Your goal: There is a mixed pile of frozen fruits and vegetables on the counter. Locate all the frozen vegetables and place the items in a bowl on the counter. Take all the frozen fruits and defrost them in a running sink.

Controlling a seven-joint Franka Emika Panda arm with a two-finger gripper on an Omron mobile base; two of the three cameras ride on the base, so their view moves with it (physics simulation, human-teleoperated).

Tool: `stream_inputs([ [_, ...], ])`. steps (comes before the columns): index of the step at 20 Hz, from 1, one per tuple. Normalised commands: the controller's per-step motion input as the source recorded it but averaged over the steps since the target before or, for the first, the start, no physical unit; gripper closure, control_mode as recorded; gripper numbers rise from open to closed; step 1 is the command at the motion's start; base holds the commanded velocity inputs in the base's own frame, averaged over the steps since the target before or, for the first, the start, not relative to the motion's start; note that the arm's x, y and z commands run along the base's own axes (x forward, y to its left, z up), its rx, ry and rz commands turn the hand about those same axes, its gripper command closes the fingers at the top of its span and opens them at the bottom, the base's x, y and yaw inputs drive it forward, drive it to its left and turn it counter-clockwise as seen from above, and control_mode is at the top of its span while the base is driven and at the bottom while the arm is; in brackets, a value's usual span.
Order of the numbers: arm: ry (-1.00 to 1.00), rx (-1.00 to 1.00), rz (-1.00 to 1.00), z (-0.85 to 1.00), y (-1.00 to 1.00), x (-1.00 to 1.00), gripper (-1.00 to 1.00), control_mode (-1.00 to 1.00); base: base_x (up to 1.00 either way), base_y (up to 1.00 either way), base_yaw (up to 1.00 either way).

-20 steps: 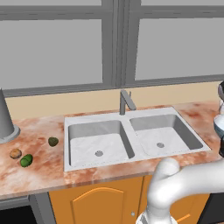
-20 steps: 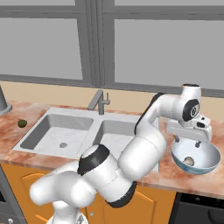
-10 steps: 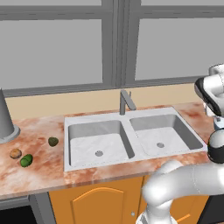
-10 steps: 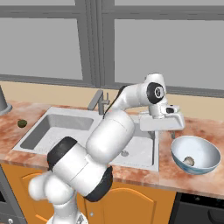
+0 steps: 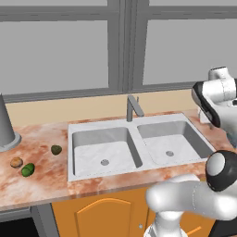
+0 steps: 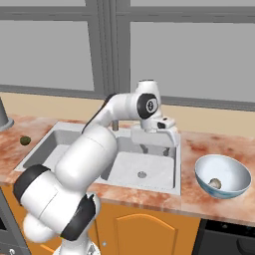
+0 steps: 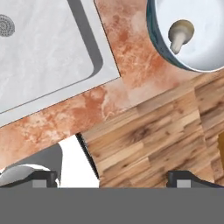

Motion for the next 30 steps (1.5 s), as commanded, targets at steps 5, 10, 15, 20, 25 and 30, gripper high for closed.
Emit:
stream_inputs([
  [5,-0.18,0.20,-0.11,-0.01,0.65,0.11,-1.00,-1.00,0.00,0.00,0.00],
  [10,-0.03,0.14,-0.01,-0.07,0.90,0.11,-1.00,-1.00,0.00,0.00,0.00],
  [15,0.10,0.01,0.12,0.00,1.00,0.03,-1.00,-1.00,0.00,0.00,0.00],
  [20,0.11,0.00,0.23,-0.08,0.93,0.00,-1.00,-1.00,0.00,0.00,0.00],
  [25,0.11,-0.02,0.21,-0.08,0.97,0.01,-1.00,-1.00,0.00,0.00,0.00],
  [30,0.06,-0.04,0.17,-0.13,1.00,0.03,-1.00,-1.00,0.00,0.00,0.00],
])
